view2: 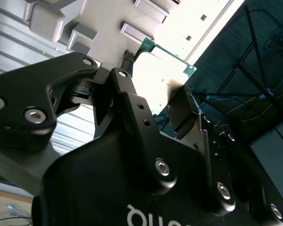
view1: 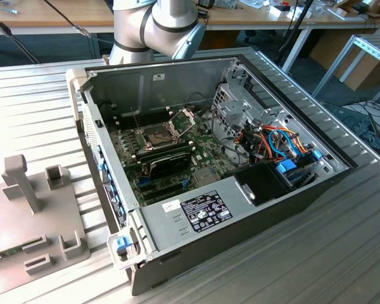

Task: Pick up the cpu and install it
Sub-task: 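Pick up the cpu and move it towards the insertion slot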

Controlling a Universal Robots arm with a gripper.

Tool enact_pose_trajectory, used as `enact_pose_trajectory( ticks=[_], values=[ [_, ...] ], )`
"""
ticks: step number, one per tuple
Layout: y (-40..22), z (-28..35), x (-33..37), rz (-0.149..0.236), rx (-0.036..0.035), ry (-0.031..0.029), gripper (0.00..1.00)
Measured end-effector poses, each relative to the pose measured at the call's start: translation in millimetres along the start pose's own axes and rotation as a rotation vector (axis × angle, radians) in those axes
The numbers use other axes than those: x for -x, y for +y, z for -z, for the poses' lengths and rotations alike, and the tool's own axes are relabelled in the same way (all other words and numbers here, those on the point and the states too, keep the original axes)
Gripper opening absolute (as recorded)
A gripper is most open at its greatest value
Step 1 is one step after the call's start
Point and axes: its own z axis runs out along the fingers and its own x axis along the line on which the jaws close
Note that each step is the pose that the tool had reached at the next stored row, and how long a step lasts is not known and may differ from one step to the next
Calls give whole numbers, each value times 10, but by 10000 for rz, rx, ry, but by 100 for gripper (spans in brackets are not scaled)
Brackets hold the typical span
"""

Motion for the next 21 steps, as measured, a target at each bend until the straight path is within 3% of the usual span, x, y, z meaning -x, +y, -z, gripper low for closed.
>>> enact_pose_trajectory(
  ticks=[21],
  values=[
    [1,36,-1,0,1,-1,55]
  ],
)
